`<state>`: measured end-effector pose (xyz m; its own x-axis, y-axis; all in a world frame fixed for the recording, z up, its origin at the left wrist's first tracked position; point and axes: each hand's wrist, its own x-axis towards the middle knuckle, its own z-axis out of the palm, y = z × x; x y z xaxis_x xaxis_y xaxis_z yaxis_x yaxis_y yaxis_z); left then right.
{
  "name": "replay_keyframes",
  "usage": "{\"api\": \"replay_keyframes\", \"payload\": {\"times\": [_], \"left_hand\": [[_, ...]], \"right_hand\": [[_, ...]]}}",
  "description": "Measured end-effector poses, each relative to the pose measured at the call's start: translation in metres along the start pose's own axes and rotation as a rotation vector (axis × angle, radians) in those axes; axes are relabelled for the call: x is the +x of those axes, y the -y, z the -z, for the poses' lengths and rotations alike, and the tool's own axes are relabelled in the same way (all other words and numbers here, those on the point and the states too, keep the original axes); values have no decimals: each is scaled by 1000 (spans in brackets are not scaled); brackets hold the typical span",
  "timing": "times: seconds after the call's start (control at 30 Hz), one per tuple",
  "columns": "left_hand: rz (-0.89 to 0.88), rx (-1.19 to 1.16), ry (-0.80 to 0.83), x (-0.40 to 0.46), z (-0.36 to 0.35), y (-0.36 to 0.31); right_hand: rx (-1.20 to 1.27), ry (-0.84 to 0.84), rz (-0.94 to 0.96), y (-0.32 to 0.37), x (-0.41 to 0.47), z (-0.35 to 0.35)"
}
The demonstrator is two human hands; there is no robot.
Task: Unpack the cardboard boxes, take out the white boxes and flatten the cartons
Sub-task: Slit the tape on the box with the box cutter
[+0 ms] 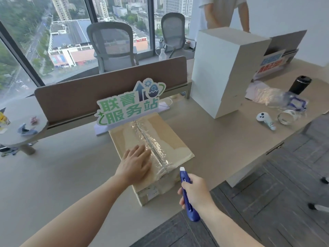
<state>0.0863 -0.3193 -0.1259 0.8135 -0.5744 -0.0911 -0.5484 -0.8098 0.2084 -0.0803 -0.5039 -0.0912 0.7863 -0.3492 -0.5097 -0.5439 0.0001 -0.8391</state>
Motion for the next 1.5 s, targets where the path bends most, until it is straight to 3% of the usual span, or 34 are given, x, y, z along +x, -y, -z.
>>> {"api": "replay_keyframes", "payload": {"times": [0.37,0.83,0.97,1.2,1.5], "left_hand": [[16,-85,-70,-6,-14,2],[13,-134,-106,-3,-18,2],[9,-136,-94,-4,-17,4],[-20,-186,-102,-2,-6,10],[252,-247,-115,73,29,29]], "right_hand": [[449,-245,-50,-5,-12,-74],[489,-158,-89,-15,-36,-113],[425,-115,-73,-17,-40,-96],[427,-349,-16,-27,-3,-24],[-97,-426,-124,-18,144,84]]}}
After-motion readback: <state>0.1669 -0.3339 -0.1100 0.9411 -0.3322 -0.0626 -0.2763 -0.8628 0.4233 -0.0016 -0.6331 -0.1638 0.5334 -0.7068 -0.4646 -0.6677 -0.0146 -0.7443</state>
